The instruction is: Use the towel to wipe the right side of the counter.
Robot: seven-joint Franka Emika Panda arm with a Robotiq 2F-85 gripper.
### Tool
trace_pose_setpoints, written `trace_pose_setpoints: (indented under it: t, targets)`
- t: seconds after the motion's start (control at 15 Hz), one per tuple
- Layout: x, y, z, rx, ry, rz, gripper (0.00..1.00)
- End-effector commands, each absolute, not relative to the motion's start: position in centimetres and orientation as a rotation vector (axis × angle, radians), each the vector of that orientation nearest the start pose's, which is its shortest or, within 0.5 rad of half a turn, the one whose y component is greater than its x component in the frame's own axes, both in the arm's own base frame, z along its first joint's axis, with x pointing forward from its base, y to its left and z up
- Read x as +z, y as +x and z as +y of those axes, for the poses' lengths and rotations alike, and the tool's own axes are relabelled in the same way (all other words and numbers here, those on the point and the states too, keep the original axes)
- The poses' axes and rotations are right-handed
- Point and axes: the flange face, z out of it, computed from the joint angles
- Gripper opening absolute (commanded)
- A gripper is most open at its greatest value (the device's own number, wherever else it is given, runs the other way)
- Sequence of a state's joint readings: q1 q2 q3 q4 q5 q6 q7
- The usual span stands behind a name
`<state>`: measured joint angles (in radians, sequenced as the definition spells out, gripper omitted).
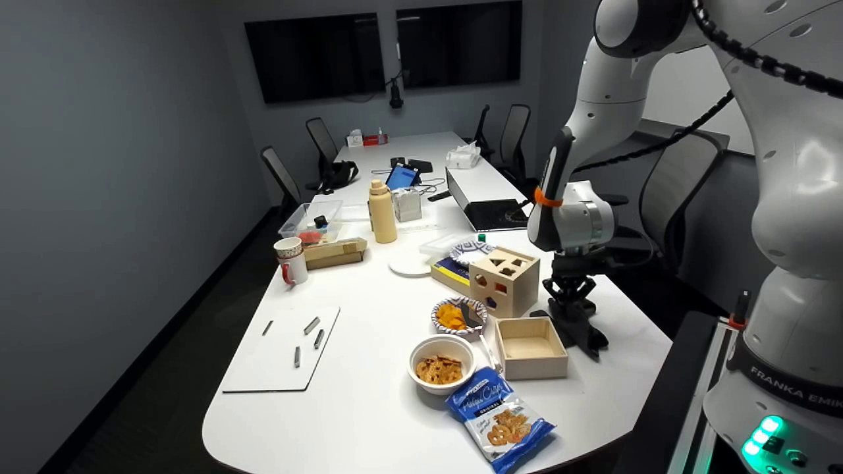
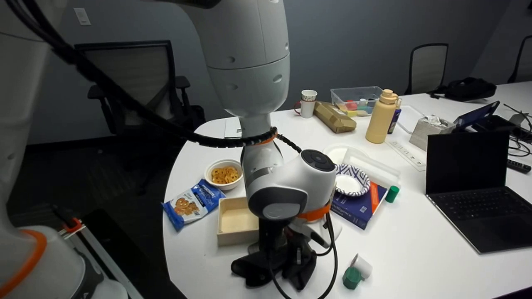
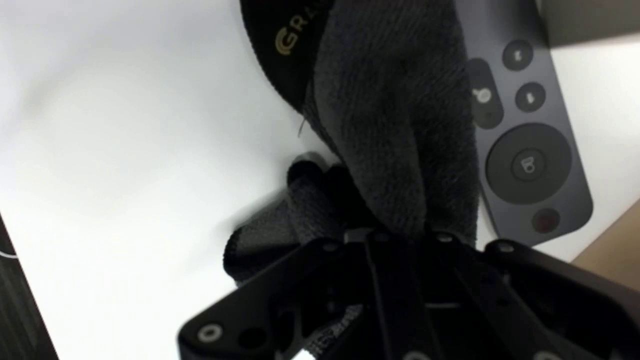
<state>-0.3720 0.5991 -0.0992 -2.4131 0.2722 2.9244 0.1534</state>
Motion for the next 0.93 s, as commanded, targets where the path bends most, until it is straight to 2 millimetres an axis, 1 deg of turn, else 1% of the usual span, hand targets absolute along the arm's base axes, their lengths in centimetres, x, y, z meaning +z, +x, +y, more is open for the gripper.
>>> trace_pose_setpoints:
  t: [0.0, 0.13, 0.2, 0.33, 0.47, 0.6, 0.73, 0.87]
  targets:
    - [5.8, 40.7, -25.7, 0.078, -2.838, 1.421, 0.02]
    - [5.6, 39.9, -27.5, 0.09, -2.841, 1.475, 0.02]
    - [5.6, 39.1, -28.3, 0.106, -2.842, 1.497, 0.02]
    - [6.0, 37.6, -28.7, 0.149, -2.846, 1.504, 0.02]
    - [6.8, 36.3, -28.3, 0.191, -2.845, 1.508, 0.02]
    - [7.6, 35.6, -27.2, 0.207, -2.852, 1.472, 0.02]
    - [8.8, 35.3, -25.5, 0.178, -2.863, 1.417, 0.02]
    - [10.9, 35.1, -23.7, 0.097, -2.885, 1.362, 0.02]
